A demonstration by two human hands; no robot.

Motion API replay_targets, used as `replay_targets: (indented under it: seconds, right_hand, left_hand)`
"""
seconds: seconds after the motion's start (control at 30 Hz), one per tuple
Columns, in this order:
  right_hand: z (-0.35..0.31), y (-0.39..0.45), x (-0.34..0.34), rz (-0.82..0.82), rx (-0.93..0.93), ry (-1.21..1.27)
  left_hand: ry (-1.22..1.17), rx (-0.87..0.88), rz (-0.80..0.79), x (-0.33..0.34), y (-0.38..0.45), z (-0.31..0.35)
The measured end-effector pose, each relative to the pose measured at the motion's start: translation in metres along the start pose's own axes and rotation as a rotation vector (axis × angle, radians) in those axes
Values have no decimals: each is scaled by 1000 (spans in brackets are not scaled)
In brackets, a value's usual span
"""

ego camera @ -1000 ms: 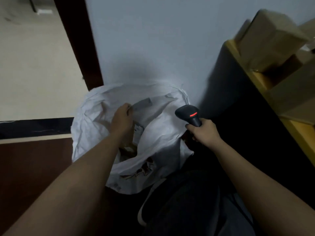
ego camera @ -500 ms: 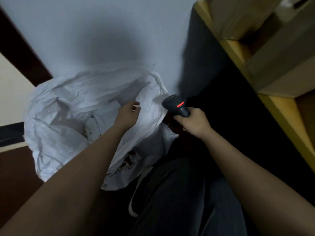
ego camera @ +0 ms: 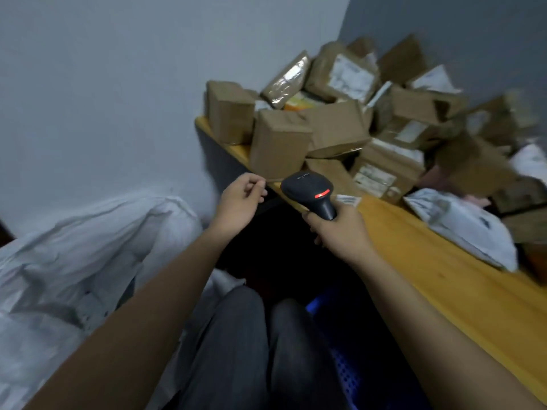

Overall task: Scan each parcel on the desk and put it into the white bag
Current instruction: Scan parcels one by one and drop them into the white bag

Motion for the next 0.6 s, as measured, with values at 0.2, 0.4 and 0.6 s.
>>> replay_targets:
  seconds: [0.2, 0.4, 0.6]
  right_hand:
    - [21, -16, -101, 103, 125, 77]
    - [51, -24, -156, 256, 210, 98]
    - [67, -21, -173, 236, 243, 95]
  left_hand:
    - [344, 56, -303, 90, 3, 58]
    - [995, 63, -203, 162, 2, 73]
    - [1111, 9, -90, 189, 15, 78]
Point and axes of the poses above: each hand's wrist, its own y-axis towards the middle knuckle, its own x-axis out of the palm, z = x × y, the point moved 4 cm from there along y, towards the middle knuckle
